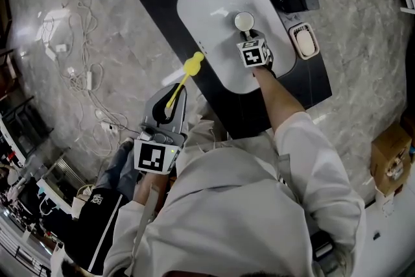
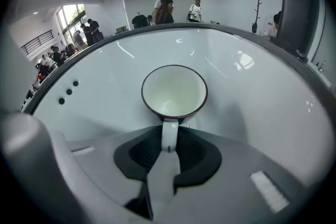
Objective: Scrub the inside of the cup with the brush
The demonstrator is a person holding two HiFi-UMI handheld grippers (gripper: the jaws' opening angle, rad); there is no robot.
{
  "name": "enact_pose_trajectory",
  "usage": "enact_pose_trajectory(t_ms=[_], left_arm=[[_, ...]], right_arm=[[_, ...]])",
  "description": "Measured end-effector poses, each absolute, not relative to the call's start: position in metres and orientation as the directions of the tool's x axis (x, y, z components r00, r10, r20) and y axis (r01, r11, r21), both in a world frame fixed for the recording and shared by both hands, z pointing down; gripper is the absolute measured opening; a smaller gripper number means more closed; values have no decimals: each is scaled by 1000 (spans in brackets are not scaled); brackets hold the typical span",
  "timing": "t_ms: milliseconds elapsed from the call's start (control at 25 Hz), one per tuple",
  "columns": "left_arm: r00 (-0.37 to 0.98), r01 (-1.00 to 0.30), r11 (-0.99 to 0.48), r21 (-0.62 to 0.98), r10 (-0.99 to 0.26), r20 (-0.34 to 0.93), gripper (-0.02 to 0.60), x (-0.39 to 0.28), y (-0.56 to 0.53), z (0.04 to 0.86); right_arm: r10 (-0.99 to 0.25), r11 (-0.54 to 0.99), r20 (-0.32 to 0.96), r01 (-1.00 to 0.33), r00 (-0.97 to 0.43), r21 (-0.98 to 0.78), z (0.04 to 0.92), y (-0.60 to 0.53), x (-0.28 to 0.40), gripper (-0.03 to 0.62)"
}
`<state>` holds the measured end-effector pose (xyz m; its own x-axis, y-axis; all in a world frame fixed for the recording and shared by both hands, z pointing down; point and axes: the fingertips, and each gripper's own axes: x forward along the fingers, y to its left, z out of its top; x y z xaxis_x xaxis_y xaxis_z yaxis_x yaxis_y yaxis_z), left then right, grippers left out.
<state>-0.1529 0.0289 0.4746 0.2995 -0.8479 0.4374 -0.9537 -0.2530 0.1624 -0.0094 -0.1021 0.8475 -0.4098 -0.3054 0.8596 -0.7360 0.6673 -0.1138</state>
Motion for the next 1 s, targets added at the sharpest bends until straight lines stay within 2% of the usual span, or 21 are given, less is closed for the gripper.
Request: enact_pose_trajectory(t_ms=[1000], left_arm=[[330,-944,-279,178,-830,449,37,-149,29,483]], right_arm=[[-405,720,773,-692,-489,-60,813,-128,-18,58]])
